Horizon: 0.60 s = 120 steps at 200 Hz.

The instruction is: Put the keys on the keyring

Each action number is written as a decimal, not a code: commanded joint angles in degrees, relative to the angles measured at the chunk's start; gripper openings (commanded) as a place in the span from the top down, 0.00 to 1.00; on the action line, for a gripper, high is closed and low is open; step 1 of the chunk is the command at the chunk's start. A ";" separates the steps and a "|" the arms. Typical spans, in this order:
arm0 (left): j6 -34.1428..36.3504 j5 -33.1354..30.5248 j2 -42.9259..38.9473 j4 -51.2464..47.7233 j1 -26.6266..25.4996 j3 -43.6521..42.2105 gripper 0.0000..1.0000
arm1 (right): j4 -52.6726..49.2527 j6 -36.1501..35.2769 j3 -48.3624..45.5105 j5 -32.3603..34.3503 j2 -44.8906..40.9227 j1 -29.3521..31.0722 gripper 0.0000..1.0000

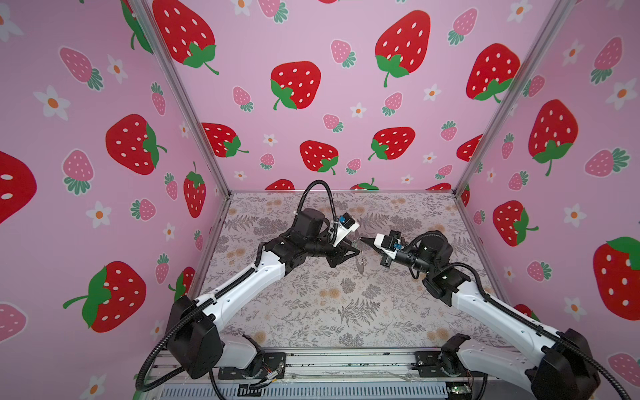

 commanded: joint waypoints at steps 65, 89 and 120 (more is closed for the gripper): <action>-0.45 -0.91 0.31 0.47 -0.22 2.20 0.77 | 4.81 3.90 -0.63 0.32 0.07 -0.21 1.00; -0.06 -1.17 0.28 0.04 -0.23 2.57 0.81 | 4.81 3.79 -0.97 0.79 -0.18 -0.21 1.00; 0.45 -2.68 0.08 -1.12 -0.24 2.94 0.82 | 4.81 3.78 -1.16 0.81 -0.28 -0.18 1.00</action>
